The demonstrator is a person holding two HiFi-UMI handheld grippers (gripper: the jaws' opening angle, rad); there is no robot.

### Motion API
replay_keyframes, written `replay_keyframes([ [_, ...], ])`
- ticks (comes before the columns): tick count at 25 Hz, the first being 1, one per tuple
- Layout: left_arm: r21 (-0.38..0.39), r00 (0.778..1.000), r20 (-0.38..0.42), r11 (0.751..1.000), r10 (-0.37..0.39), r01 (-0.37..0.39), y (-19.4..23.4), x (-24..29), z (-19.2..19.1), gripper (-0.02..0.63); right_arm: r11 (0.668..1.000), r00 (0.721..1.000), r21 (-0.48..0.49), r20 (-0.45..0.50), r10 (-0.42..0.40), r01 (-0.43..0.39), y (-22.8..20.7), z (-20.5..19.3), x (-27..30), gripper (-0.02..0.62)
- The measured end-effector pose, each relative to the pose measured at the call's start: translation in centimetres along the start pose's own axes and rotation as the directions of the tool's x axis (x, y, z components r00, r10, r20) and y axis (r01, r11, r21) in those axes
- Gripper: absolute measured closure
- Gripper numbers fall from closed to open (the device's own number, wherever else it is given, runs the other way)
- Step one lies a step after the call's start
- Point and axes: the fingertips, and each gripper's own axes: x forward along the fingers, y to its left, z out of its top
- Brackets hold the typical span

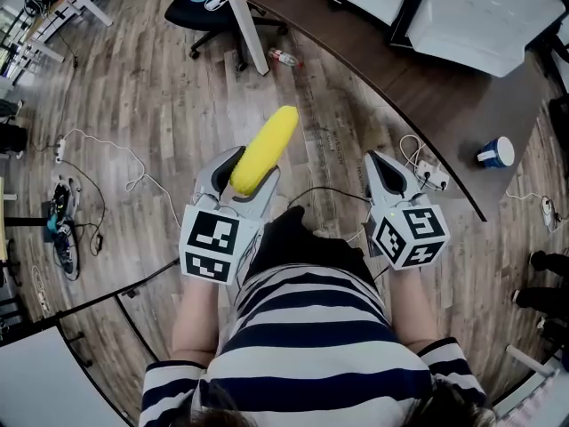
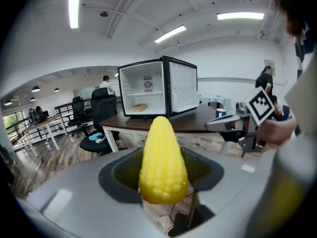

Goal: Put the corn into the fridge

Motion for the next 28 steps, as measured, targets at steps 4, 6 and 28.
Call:
replay_keyframes([
  [4,-0.015,1.0,-0.01,1.0,0.008,-0.008,1.9,0.3,-0.4,0.606,1.0,1.0,-0.004,-0.012,0.006,-0.006,0.8,0.2,1.4,0.603],
  [6,-0.018,1.0,-0.009,1.0,0.006,-0.006,3.2,0.7,-0.2,0.606,1.0,1.0,-0.001,-0.015,-0.001,0.001,0.9,0.7,2.6,0.603],
  [28,0.004,0.995,0.024,0.996,-0.092,0.092,19.1,7.9,3.1,0.606,0.999,0.998,-0.019,-0.037,-0.047,0.047,4.5,7.2,19.6,0.603],
])
